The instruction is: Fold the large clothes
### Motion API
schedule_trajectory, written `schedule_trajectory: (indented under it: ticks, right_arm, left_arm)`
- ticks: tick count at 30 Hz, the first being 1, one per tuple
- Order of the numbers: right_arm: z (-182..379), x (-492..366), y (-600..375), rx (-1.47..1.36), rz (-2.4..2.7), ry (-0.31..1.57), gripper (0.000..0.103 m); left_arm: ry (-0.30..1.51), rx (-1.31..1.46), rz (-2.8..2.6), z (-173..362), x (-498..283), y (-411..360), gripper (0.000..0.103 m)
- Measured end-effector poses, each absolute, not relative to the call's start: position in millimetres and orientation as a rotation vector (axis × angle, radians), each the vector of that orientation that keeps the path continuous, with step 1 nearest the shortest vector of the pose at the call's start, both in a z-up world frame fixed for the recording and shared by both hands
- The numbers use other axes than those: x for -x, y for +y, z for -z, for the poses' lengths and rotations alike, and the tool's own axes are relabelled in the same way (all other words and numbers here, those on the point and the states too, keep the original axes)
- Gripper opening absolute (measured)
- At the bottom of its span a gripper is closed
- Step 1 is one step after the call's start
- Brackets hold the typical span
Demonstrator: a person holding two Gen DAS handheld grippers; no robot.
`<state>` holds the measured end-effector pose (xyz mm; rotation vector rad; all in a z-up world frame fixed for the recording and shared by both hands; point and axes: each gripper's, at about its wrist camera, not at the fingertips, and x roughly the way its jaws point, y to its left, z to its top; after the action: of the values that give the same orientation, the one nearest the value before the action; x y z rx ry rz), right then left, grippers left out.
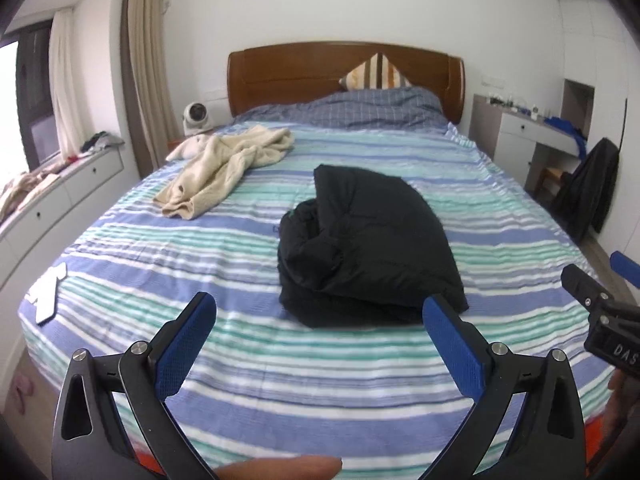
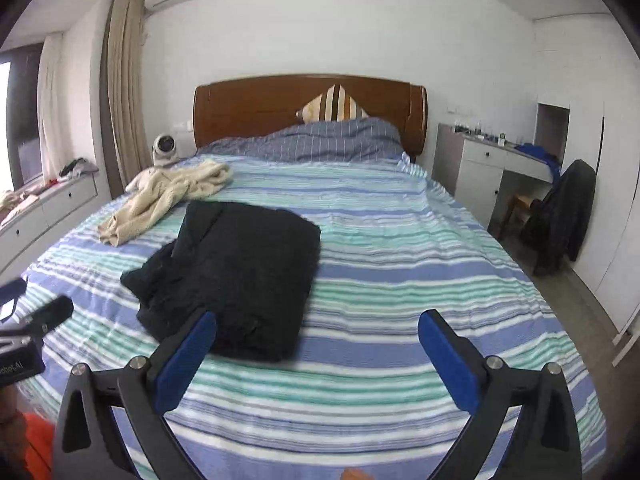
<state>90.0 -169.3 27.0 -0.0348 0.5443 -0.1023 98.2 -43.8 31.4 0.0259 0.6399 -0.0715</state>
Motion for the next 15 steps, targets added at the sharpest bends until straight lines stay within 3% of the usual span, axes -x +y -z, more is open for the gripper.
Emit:
schedule_trajectory:
  ticks: [15]
  right_arm:
    - [-25.1,-72.1,-150.8,0.085,0.104,0.598,0.103]
  left_arm:
    - [0.702,-0.049,0.092,-18.0,-96.7,-51.1,0.103]
